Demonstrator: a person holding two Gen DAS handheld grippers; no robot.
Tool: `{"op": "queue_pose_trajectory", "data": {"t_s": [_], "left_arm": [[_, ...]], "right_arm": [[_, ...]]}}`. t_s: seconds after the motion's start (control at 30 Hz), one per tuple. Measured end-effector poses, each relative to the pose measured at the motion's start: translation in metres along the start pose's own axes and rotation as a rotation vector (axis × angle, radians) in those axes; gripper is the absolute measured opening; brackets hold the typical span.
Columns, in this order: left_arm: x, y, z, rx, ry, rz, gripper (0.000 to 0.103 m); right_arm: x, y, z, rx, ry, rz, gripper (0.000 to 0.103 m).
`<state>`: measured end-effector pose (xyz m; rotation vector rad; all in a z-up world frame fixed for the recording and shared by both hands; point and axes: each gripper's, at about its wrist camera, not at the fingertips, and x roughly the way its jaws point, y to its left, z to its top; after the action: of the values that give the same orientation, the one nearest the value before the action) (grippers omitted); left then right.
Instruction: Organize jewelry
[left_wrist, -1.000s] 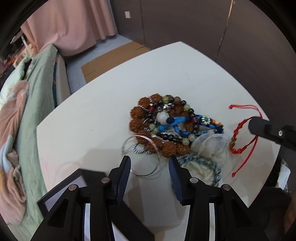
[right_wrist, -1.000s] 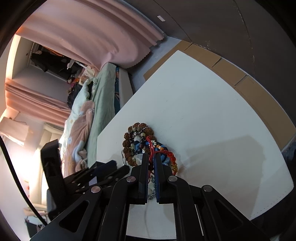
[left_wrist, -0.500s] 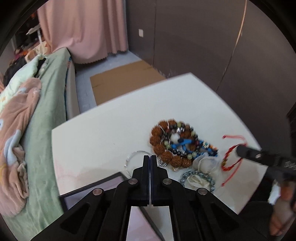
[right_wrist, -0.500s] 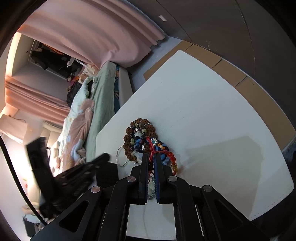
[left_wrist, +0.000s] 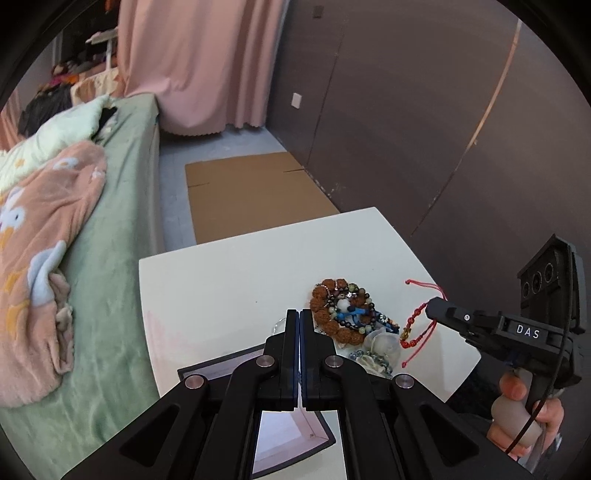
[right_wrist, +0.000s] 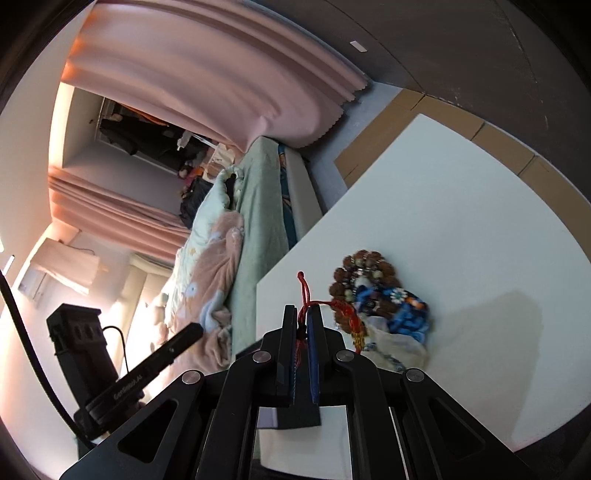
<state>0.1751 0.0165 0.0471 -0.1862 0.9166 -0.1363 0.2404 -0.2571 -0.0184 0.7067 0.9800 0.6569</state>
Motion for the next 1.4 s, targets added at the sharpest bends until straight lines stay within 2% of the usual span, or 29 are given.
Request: {"op": "queue_pose_trajectory", "data": {"t_s": [0.1,0.17,0.2,0.23,0.3,0.33,0.43,0.5,0.57,0.63,0.73,0.8,0.83,0.9,1.07,1.2,1.27,1.3,1.33,1.37,1.4], "left_arm": [[0.005,0.006,0.001,-0.056,0.056,-0.045,0.002],[0.011,0.006,0.003,-0.060,0.093,-0.024,0.011],[0.015,0.004,0.003,-0.047,0.102,-0.002,0.028],[0.018,0.003,0.004,-0.034,0.110,0.007,0.056],[0.023,-0.002,0.003,-0.009,0.114,0.006,0.079],[0.025,-0.004,0.003,0.006,0.108,0.007,0.079],[0.041,-0.014,0.004,0.094,0.133,0.039,0.079],[0.060,-0.018,0.004,0.153,0.185,0.057,0.079],[0.077,-0.019,0.003,0.187,0.232,0.086,0.078],[0.087,-0.022,0.001,0.223,0.252,0.092,0.074],[0.102,-0.032,0.001,0.289,0.294,0.102,0.073],[0.117,-0.038,-0.002,0.336,0.350,0.133,0.071],[0.125,-0.039,-0.003,0.346,0.380,0.155,0.063],[0.138,-0.039,-0.004,0.353,0.423,0.172,0.058],[0.166,-0.032,-0.010,0.350,0.528,0.164,0.058],[0.166,-0.028,-0.008,0.330,0.525,0.145,0.057],[0.166,-0.022,-0.008,0.301,0.527,0.116,0.049],[0.165,-0.021,-0.008,0.305,0.519,0.120,0.040],[0.163,-0.019,-0.007,0.301,0.512,0.122,0.020],[0.163,-0.018,-0.007,0.291,0.512,0.130,0.007],[0.163,-0.015,-0.007,0.281,0.518,0.139,0.001]], "right_arm": [[0.004,0.012,0.005,0.007,-0.006,-0.001,0.007],[0.006,0.022,0.008,-0.005,-0.014,-0.004,0.007],[0.008,0.024,0.010,0.000,-0.014,0.000,0.007],[0.008,0.025,0.010,0.015,-0.017,0.014,0.007],[0.009,0.024,0.009,0.038,-0.031,0.038,0.007],[0.008,0.021,0.009,0.045,-0.043,0.040,0.007],[0.006,0.011,0.005,0.040,-0.066,0.002,0.007],[0.003,0.003,0.006,0.056,-0.064,-0.014,0.008],[-0.004,-0.003,0.008,0.064,-0.068,-0.017,0.007],[-0.010,-0.001,0.010,0.044,-0.072,-0.023,0.008],[-0.014,-0.001,0.010,0.028,-0.060,-0.010,0.008],[-0.014,-0.001,0.010,0.020,-0.046,-0.017,0.007],[-0.014,-0.002,0.010,0.014,-0.041,-0.026,0.007],[-0.016,-0.004,0.011,0.012,-0.035,-0.037,0.007],[-0.020,-0.012,0.013,0.020,-0.028,-0.044,0.008],[-0.017,-0.013,0.015,0.010,-0.006,-0.053,0.007],[-0.013,-0.013,0.015,0.006,0.007,-0.060,0.008],[-0.011,-0.013,0.015,0.004,0.015,-0.063,0.008],[-0.009,-0.012,0.015,0.003,0.020,-0.066,0.008],[-0.007,-0.012,0.015,0.003,0.026,-0.071,0.008],[-0.005,-0.012,0.015,0.002,0.032,-0.075,0.007]]}}
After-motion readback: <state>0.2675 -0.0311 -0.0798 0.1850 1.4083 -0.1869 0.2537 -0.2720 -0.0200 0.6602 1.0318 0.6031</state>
